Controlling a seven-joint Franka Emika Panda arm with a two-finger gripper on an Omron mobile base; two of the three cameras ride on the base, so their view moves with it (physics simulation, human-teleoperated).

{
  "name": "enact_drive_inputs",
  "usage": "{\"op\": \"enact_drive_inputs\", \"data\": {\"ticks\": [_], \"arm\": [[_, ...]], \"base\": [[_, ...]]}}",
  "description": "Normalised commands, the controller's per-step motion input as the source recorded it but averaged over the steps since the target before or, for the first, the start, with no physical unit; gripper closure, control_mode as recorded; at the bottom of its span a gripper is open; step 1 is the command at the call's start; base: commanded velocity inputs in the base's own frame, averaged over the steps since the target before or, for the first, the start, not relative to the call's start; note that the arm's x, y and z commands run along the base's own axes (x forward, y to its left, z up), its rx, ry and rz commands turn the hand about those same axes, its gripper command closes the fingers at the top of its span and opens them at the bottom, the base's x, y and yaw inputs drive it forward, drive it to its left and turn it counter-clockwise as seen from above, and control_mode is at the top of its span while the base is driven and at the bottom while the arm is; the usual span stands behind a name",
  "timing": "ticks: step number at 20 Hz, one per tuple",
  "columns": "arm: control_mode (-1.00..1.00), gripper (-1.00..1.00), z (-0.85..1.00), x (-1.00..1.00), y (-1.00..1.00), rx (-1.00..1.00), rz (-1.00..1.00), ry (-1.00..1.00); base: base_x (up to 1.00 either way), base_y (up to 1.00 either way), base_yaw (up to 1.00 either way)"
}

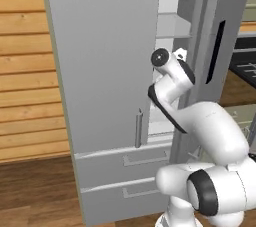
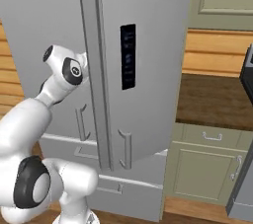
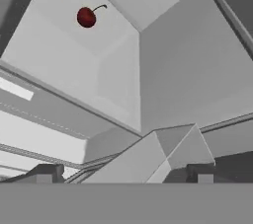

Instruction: Take the strawberry from the fridge and place it on top of the pancake, located on the dining counter.

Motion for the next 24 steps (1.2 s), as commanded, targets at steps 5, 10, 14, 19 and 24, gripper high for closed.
{"op": "enact_drive_inputs", "data": {"ticks": [5, 10, 14, 19, 24], "arm": [[-1.00, -1.00, 0.15, -0.79, -0.70, 0.00, -0.14, -0.14], [-1.00, -1.00, 0.21, -0.60, -0.90, 0.00, -0.19, -0.07], [-1.00, -1.00, 0.05, -0.15, -0.98, 0.00, -0.18, 0.00], [-1.00, -1.00, 0.00, -0.02, -0.97, 0.00, -0.15, 0.00], [-1.00, -1.00, -0.05, 0.00, -0.61, 0.00, -0.05, 0.00]], "base": [[0.00, 0.00, 0.00], [0.00, 0.00, 0.00], [0.00, 0.00, 0.00], [0.00, 0.00, 0.00], [0.00, 0.00, 0.00]]}}
